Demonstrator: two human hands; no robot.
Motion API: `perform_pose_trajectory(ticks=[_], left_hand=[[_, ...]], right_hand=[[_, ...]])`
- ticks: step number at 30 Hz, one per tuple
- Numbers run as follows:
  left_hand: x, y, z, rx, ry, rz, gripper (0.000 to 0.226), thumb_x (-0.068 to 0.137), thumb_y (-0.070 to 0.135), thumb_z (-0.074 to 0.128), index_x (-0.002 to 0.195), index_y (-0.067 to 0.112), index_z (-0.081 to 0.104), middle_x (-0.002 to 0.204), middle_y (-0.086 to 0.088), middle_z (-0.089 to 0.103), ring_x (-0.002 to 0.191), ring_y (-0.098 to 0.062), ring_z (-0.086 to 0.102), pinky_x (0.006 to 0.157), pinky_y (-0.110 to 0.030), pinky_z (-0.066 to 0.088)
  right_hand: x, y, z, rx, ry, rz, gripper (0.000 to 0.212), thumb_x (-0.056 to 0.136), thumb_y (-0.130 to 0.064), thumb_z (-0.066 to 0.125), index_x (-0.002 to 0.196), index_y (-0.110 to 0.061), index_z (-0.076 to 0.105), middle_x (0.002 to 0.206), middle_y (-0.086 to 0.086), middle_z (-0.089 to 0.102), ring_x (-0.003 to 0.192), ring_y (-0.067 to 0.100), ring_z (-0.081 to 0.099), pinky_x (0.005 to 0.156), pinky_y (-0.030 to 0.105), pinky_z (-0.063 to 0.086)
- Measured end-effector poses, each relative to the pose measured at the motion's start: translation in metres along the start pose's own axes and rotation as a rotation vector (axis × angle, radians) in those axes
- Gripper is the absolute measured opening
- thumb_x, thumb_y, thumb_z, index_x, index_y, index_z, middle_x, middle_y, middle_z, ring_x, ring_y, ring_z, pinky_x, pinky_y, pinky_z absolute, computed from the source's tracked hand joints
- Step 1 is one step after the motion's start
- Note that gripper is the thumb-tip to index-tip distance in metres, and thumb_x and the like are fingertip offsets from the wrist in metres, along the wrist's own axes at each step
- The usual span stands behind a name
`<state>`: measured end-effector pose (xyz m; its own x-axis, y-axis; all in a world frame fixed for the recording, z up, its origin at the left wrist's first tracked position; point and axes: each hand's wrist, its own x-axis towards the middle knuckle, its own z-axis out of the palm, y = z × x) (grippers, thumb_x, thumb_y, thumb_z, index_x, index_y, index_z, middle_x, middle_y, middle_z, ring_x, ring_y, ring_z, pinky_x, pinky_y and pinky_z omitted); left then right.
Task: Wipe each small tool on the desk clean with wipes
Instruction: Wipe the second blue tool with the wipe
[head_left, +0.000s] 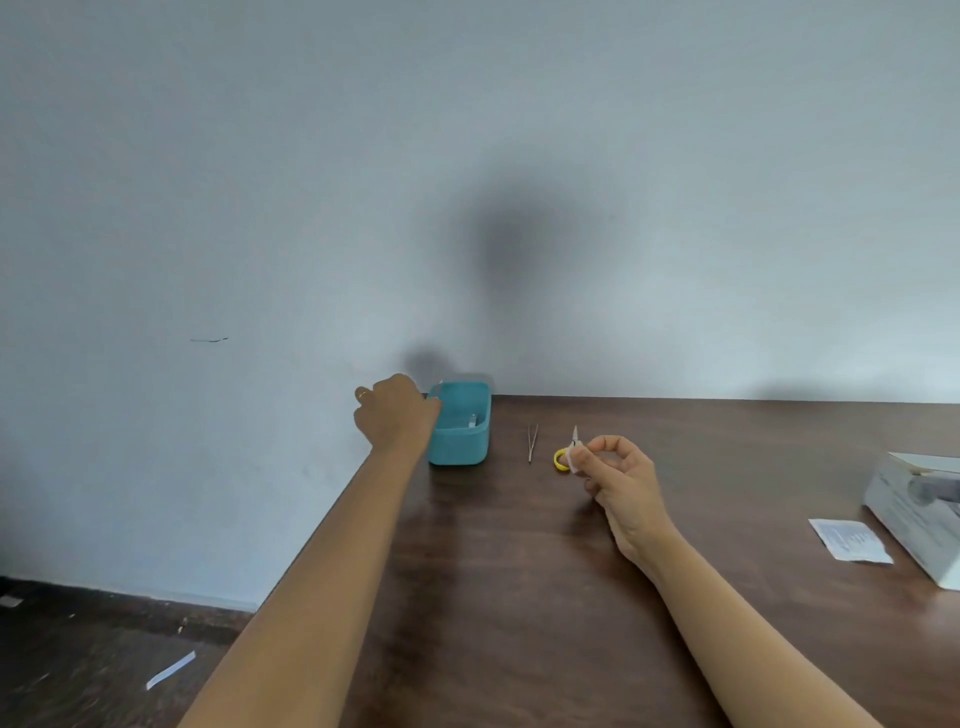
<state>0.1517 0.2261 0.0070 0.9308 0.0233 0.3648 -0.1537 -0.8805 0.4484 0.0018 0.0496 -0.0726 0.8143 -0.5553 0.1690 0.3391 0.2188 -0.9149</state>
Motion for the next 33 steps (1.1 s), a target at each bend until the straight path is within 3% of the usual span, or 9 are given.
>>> perform_pose_trajectory(ticks=[5,10,20,25,29,33], left_hand=[[0.014,0.012,0.019,0.266,-0.032,0.09,0.043,0.089,0.044,0.058,0.114,0.01,0.06,0.125,-0.013,0.052,0.124,-0.032,0.038,0.094,-0.037,0.038],[0.026,0.019,0.037,0.43,-0.128,0.104,0.038,0.088,0.027,0.057,0.124,0.014,0.055,0.137,-0.012,0.044,0.136,-0.032,0.026,0.104,-0.04,0.029],[0.037,0.022,0.048,0.474,-0.239,0.058,0.031,0.088,0.036,0.059,0.113,0.02,0.06,0.121,-0.005,0.055,0.126,-0.027,0.032,0.101,-0.039,0.029],[0.038,0.021,0.047,0.427,-0.262,0.043,0.039,0.085,0.043,0.063,0.116,0.018,0.059,0.122,-0.006,0.056,0.127,-0.028,0.033,0.101,-0.04,0.03],[0.036,0.024,0.034,0.274,-0.135,0.081,0.026,0.085,0.025,0.06,0.109,0.014,0.062,0.12,-0.011,0.055,0.121,-0.033,0.038,0.095,-0.04,0.032],[0.021,0.045,0.016,0.052,0.093,0.255,0.022,0.091,0.026,0.053,0.102,0.015,0.069,0.111,-0.009,0.059,0.109,-0.03,0.048,0.082,-0.036,0.035]], right_hand=[[0.003,0.0,-0.001,0.03,-0.007,0.012,0.022,0.076,-0.014,0.073,0.086,-0.013,0.053,0.079,0.01,0.073,0.066,0.012,0.063,0.06,0.025,0.035],[0.008,0.002,0.002,0.044,-0.026,0.011,0.021,0.075,-0.014,0.072,0.084,-0.013,0.053,0.074,0.008,0.072,0.063,0.009,0.061,0.058,0.023,0.035],[0.008,0.002,0.002,0.039,-0.035,0.009,0.028,0.069,-0.019,0.074,0.086,-0.011,0.053,0.075,0.009,0.072,0.064,0.009,0.061,0.06,0.025,0.035],[0.007,0.0,0.002,0.046,-0.018,0.022,0.025,0.072,-0.016,0.074,0.085,-0.012,0.053,0.075,0.009,0.072,0.065,0.01,0.061,0.059,0.024,0.035],[0.008,0.0,0.001,0.098,0.021,0.035,0.017,0.079,-0.009,0.071,0.082,-0.013,0.055,0.074,0.007,0.071,0.064,0.011,0.057,0.056,0.021,0.036],[0.01,-0.003,-0.001,0.205,0.104,0.028,0.015,0.084,-0.008,0.067,0.083,-0.013,0.054,0.07,0.002,0.07,0.063,0.006,0.062,0.055,0.019,0.037]])
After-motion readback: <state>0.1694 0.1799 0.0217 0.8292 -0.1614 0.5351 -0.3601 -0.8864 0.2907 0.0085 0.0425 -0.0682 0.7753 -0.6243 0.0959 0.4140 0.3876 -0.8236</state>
